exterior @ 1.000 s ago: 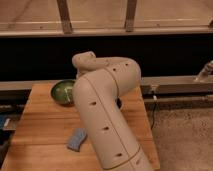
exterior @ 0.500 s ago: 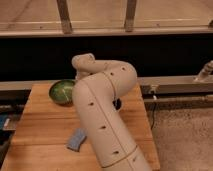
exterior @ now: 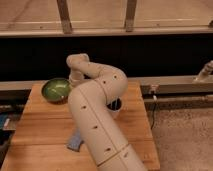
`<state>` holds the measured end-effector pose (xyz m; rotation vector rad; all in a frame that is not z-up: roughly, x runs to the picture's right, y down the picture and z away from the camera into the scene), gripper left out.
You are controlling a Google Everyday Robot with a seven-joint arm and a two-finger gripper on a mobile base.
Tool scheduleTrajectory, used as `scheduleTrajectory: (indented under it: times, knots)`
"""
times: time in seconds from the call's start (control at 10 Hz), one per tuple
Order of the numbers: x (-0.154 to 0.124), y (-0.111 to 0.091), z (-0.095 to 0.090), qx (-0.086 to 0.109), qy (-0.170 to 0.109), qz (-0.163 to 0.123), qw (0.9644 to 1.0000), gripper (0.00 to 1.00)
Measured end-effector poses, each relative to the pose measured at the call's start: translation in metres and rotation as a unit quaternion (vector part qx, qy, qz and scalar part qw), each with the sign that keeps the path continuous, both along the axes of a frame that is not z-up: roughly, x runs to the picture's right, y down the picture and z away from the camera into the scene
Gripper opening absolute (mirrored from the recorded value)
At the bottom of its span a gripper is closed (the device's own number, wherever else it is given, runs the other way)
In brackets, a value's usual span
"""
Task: Push the ceramic bowl across the table
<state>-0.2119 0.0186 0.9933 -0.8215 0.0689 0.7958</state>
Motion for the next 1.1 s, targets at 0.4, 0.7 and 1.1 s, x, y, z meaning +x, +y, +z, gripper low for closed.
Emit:
scheduleTrajectory:
  times: [0.4, 0.7, 1.1]
  knots:
    - [-0.048, -0.016, 0.009, 0.011, -0.054, -0.016, 0.9983, 0.0]
    - [-0.051, -0.045, -0.013, 0.039, -0.057, -0.029, 0.9972, 0.0]
    - [-0.017, -0.091, -0.088, 0.092, -0.018, -0.045, 0.9945, 0.0]
